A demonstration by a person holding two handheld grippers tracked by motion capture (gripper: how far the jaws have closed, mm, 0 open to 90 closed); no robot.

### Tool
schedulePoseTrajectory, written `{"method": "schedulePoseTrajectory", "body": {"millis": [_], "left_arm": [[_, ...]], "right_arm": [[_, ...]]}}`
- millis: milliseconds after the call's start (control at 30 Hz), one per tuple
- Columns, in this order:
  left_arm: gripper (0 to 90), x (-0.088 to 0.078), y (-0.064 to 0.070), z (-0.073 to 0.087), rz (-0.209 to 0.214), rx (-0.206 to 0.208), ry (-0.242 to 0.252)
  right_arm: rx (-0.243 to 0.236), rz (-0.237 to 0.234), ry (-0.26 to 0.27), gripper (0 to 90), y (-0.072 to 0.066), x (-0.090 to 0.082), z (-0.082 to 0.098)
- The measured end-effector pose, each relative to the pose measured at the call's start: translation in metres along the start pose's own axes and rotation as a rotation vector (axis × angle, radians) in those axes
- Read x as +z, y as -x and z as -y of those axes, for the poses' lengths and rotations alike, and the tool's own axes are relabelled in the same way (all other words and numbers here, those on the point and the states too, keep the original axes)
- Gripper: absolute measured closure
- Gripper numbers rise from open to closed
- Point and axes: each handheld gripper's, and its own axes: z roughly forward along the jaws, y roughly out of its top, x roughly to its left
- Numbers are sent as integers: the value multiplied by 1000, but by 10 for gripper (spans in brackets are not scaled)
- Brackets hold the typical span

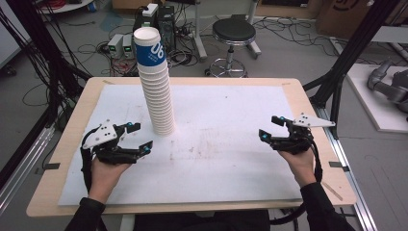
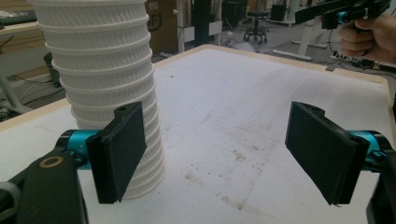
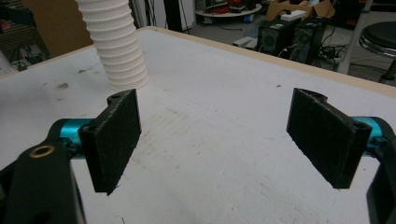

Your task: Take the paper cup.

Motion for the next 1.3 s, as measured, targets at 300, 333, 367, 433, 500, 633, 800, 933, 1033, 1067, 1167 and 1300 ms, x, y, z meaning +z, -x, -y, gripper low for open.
{"method": "schedulePoseTrajectory", "body": {"millis": [300,333,367,433,500,633,800,933,1033,1067,1167,1300], "left_arm": [[195,0,-2,-2,-22,-17,5],[189,0,-3,-6,-11,-30,24],[182,0,-3,-6,-11,-30,24],[179,-1,-2,-13,-33,-15,25],[179,-1,-2,-19,-46,-21,22],[177,-3,-6,-31,-71,-36,35],[167,-2,-17,-53,-80,-55,44],[167,1,-23,-71,-86,-53,56],[166,4,-26,-80,-98,-46,56],[166,6,-29,-89,-103,-49,56],[166,8,-33,-96,-100,-56,59],[162,13,-39,-108,-118,-56,64]], "right_arm": [[-21,3,-10,179,-5,-1,-1],[-25,4,-9,179,-7,-1,-1],[-25,4,-9,179,-7,-1,-1],[-31,8,-3,179,-7,-2,-1],[-39,15,6,179,-8,-3,-2],[-40,20,4,179,-9,-5,-1],[-36,25,0,179,-9,-6,-1],[-36,31,1,179,-9,-7,-1],[-38,29,2,178,-9,-6,-1],[-33,26,1,178,-9,-6,-1],[-40,30,-3,178,-9,-4,-1],[-49,31,4,178,-9,-4,-1]]}}
